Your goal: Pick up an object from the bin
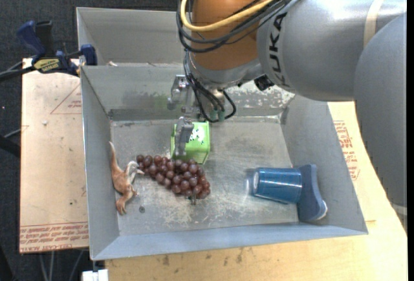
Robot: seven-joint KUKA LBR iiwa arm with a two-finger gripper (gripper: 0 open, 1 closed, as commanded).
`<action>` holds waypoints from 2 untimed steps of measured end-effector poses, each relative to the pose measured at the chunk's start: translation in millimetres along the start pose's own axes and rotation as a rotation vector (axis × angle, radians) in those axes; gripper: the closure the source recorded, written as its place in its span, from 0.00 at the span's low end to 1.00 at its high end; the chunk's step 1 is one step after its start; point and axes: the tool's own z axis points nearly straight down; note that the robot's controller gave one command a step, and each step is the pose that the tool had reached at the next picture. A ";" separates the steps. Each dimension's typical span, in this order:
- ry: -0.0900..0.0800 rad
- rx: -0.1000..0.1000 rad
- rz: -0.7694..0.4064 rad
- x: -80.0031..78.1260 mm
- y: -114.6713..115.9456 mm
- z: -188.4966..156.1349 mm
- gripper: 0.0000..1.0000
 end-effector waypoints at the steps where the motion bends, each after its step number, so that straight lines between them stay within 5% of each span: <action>1: 0.000 0.000 0.000 0.0 0.0 0.0 0.00; 2: -0.006 0.000 -0.068 11.6 8.0 34.2 0.00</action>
Offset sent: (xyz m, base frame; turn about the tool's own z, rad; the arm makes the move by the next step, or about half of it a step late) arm -0.0558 0.0365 -0.1567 -0.2962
